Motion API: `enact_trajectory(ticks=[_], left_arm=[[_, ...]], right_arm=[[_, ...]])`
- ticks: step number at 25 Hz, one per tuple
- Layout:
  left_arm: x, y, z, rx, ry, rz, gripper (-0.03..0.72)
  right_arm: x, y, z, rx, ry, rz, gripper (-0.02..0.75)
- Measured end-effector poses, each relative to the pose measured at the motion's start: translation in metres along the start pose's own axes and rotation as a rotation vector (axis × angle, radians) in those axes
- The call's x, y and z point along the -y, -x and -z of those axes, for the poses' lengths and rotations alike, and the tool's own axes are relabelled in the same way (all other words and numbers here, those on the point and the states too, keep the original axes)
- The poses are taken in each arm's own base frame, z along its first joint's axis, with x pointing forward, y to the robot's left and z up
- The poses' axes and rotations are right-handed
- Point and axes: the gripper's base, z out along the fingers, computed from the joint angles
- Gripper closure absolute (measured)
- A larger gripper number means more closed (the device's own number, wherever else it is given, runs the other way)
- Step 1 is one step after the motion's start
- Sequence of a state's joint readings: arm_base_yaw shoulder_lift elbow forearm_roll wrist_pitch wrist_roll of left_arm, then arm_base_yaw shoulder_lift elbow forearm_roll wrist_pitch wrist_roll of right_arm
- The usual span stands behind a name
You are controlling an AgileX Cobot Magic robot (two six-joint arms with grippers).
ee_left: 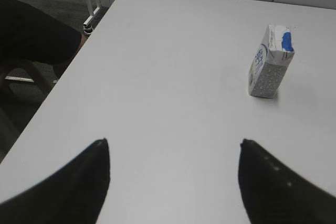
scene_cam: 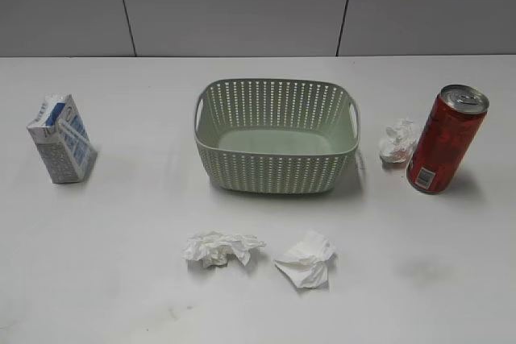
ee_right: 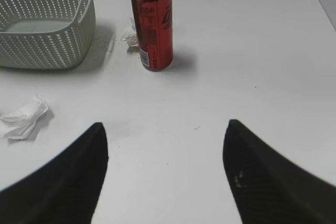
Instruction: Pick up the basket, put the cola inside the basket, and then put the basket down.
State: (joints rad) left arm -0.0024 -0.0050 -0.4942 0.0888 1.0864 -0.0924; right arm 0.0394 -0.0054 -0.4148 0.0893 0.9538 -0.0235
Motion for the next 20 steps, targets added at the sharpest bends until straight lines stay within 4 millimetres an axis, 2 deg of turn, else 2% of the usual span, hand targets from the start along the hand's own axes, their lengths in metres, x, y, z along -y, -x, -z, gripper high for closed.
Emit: enact_trajectory(ticks=[4, 10, 20], left_arm=[[0.000, 0.004, 0.001, 0.028, -0.002, 0.000, 0.109], [0.003, 0.033, -0.004, 0.006, -0.009, -0.010, 0.109], [0.027, 0.092, -0.047, -0.123, -0.193, -0.144, 0.109]], right_arm=[[0.000, 0.000, 0.000, 0.000, 0.000, 0.000, 0.204], [0.000, 0.000, 0.000, 0.000, 0.000, 0.000, 0.204], [0.000, 0.000, 0.000, 0.000, 0.000, 0.000, 0.204]])
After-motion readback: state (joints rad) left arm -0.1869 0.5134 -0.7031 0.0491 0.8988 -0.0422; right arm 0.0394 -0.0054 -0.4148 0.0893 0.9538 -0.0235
